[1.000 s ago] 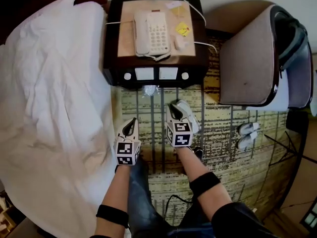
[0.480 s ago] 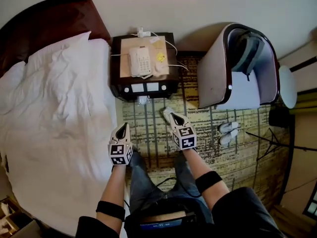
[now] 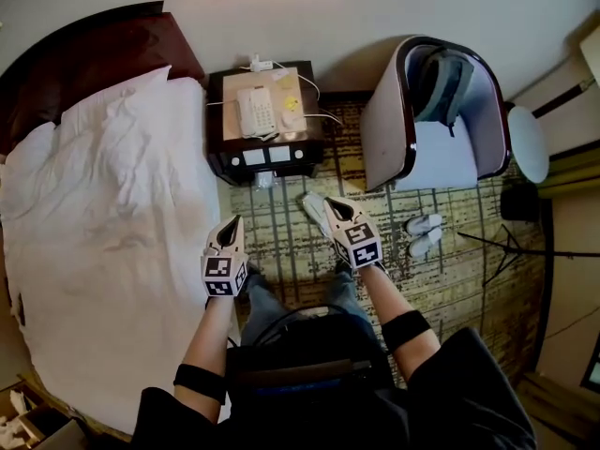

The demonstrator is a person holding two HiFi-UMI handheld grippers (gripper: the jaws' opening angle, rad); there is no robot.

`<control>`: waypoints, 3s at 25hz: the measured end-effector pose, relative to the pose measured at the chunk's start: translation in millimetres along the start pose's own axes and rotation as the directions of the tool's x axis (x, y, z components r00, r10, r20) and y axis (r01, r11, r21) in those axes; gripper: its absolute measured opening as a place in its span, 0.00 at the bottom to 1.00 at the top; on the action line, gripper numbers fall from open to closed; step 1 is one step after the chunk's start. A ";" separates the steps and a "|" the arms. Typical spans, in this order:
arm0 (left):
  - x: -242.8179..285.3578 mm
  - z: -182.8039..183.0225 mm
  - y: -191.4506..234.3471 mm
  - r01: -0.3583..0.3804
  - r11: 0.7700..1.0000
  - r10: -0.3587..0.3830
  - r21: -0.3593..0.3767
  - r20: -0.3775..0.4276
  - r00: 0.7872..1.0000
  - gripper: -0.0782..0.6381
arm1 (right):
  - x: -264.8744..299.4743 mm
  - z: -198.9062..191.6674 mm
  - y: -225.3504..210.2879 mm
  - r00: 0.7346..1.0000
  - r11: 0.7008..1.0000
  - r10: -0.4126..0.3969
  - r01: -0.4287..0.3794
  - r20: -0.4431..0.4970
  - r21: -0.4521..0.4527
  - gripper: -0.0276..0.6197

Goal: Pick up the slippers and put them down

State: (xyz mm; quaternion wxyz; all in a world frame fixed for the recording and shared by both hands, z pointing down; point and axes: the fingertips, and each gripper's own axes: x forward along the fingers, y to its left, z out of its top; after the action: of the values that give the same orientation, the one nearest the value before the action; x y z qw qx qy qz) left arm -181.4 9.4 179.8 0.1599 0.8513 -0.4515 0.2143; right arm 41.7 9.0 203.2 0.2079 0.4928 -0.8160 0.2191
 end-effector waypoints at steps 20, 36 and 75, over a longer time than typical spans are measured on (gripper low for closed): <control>-18.6 -1.5 -44.9 0.086 0.996 -0.086 0.026 -0.007 0.996 0.11 | -66.0 -54.6 -34.6 0.993 0.992 -0.102 0.106 -0.052 0.072 0.05; 28.5 -26.6 -85.9 0.227 0.973 -0.231 -0.050 -0.114 0.966 0.11 | -61.1 -96.4 -53.0 0.984 0.975 -0.144 0.159 -0.103 0.154 0.05; 475.3 -697.1 -209.5 -0.051 0.654 -0.442 -0.755 -0.436 0.784 0.64 | 324.8 -613.3 -245.5 0.932 0.909 -0.218 0.302 -0.290 0.286 0.05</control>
State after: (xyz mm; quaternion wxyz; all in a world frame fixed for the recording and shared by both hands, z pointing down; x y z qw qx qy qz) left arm 78.2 114.7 1002.7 0.6410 0.6499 -0.3252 0.2471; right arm 198.2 19.7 922.5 0.2528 0.5935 -0.6619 0.3817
